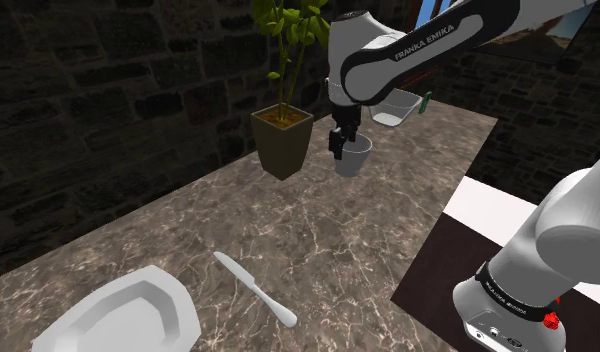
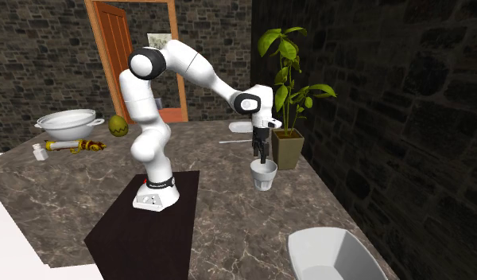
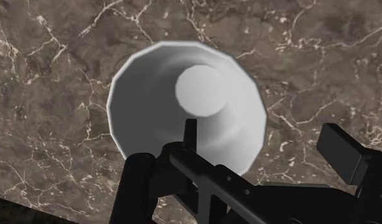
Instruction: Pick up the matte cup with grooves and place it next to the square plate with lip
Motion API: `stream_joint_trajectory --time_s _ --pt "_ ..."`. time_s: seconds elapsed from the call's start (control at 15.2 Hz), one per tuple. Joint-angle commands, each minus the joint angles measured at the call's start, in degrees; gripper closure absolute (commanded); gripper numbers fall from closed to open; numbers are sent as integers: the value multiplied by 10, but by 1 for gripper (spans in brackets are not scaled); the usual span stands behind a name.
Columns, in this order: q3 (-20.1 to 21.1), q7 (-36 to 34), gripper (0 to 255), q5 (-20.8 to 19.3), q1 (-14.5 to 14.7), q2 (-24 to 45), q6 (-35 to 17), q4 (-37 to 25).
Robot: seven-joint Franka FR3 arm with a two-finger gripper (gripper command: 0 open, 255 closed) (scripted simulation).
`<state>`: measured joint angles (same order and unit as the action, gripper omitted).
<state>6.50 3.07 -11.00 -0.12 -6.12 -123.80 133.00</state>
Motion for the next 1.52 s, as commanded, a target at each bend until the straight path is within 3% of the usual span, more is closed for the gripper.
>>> stream_joint_trajectory --time_s 0.0,0.66,0.73,1.45 --pt "-1 -3 0 -4 -1 7 -18 11" --pt "-2 -6 0 -9 -3 18 -39 21" --pt "-2 -6 255 -9 -3 18 -39 21" --pt "-2 -2 255 -5 -3 9 -23 14"
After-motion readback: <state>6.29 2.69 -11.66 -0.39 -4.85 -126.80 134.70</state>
